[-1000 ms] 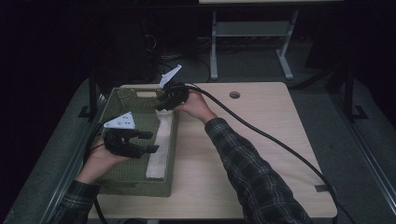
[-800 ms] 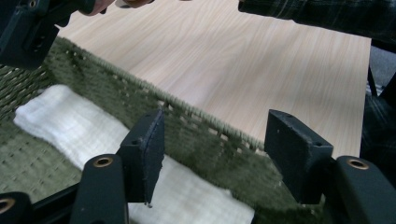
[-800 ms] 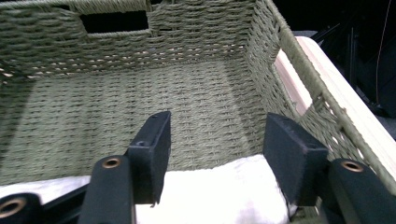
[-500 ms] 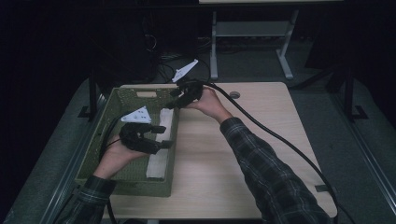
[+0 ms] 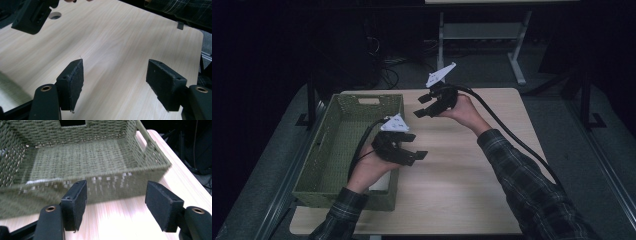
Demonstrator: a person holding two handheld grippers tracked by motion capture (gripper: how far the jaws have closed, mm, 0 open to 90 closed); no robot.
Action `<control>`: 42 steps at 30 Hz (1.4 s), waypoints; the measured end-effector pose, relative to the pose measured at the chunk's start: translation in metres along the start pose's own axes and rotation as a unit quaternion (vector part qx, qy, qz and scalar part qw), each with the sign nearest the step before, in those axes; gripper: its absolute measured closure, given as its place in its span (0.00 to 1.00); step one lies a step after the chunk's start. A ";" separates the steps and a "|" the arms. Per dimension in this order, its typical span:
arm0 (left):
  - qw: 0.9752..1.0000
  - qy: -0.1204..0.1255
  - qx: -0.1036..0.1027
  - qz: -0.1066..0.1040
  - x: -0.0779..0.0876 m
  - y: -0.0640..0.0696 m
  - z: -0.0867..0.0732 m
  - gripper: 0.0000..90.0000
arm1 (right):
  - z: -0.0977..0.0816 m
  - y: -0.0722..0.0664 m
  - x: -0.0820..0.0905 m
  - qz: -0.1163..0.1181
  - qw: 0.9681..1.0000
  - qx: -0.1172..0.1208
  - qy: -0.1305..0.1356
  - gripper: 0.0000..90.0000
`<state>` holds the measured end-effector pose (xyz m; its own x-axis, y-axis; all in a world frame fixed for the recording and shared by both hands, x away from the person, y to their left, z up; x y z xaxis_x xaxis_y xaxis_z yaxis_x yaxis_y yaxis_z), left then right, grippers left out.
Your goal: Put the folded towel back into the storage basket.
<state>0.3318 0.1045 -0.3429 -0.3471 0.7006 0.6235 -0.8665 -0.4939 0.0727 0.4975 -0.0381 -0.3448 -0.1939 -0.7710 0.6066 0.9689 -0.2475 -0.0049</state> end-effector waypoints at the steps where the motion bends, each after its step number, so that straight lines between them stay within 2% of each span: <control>1: 1.000 0.000 0.000 0.000 0.000 0.000 0.000 0.33 | 0.000 0.000 0.000 0.000 1.000 0.000 0.000 0.37; 3: 1.000 0.001 -0.002 -0.005 -0.009 0.007 0.002 0.33 | -0.009 0.000 0.010 -0.010 1.000 0.003 0.005 0.37; 4: 1.000 0.000 -0.003 -0.006 -0.014 0.010 0.003 0.32 | -0.016 0.000 0.018 -0.012 1.000 -0.004 0.007 0.37; 6: 1.000 -0.003 -0.008 -0.008 -0.023 0.017 0.004 0.32 | -0.021 0.001 0.022 -0.014 1.000 -0.009 0.005 0.37; 7: 1.000 -0.002 -0.008 -0.010 -0.028 0.020 0.005 0.32 | -0.031 0.001 0.030 -0.021 1.000 -0.013 0.010 0.37; 10: 1.000 0.000 -0.011 -0.013 -0.043 0.029 0.005 0.32 | -0.041 0.001 0.038 -0.026 0.999 -0.019 0.010 0.36; 13: 1.000 0.001 -0.008 -0.011 -0.056 0.036 0.002 0.31 | -0.057 0.002 0.048 -0.034 0.999 -0.024 0.009 0.36; 14: 1.000 -0.002 -0.009 -0.009 -0.066 0.039 -0.001 0.31 | -0.068 0.002 0.055 -0.039 0.999 -0.032 0.009 0.35; 15: 1.000 -0.002 -0.009 -0.009 -0.066 0.039 -0.001 0.31 | -0.068 0.002 0.055 -0.039 0.999 -0.032 0.009 0.35; 21: 1.000 -0.010 -0.006 0.001 -0.088 0.047 -0.013 0.30 | -0.101 0.002 0.068 -0.055 0.997 -0.053 0.013 0.32; 25: 1.000 -0.017 -0.002 0.003 -0.100 0.047 -0.023 0.28 | -0.122 -0.002 0.072 -0.062 0.996 -0.069 0.010 0.30; 26: 1.000 -0.023 -0.001 0.004 -0.106 0.048 -0.028 0.27 | -0.134 -0.003 0.073 -0.064 0.995 -0.076 0.006 0.29; 28: 1.000 -0.024 0.000 0.002 -0.108 0.048 -0.031 0.26 | -0.139 -0.004 0.073 -0.066 0.995 -0.078 0.004 0.28; 29: 1.000 -0.027 0.001 0.000 -0.111 0.048 -0.033 0.24 | -0.150 -0.007 0.073 -0.070 0.994 -0.085 0.000 0.26; 31: 0.999 -0.033 -0.002 -0.002 -0.115 0.047 -0.038 0.23 | -0.155 -0.009 0.073 -0.071 0.993 -0.089 -0.001 0.25; 34: 0.999 -0.041 -0.007 -0.003 -0.122 0.048 -0.045 0.20 | -0.176 -0.016 0.070 -0.076 0.992 -0.100 -0.012 0.22; 37: 0.999 -0.048 -0.013 -0.002 -0.130 0.047 -0.052 0.18 | -0.186 -0.019 0.068 -0.082 0.991 -0.106 -0.013 0.22; 38: 0.999 -0.049 -0.010 -0.001 -0.132 0.048 -0.055 0.17 | -0.193 -0.021 0.066 -0.090 0.989 -0.111 -0.022 0.20; 41: 0.998 -0.056 -0.015 -0.002 -0.138 0.048 -0.061 0.17 | -0.199 -0.023 0.064 -0.091 0.988 -0.121 -0.026 0.19; 42: 0.998 -0.058 -0.015 0.001 -0.140 0.048 -0.063 0.17 | -0.206 -0.025 0.062 -0.100 0.987 -0.122 -0.027 0.19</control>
<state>0.3158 0.0152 -0.4753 -0.3056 0.6343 0.7101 -0.8773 -0.4774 0.0489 0.4297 -0.2003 -0.4710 -0.3617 -0.6618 0.6566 0.8455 -0.5296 -0.0680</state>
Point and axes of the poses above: each handheld gripper's, and its own axes: x roughly backward along the jaws, z roughly out of its top, y roughly to its right, the point moved 3 cm from there along -x, roughly forward along the jaws, and after that the axes turned 1 degree about -z, right-handed, at the moved point
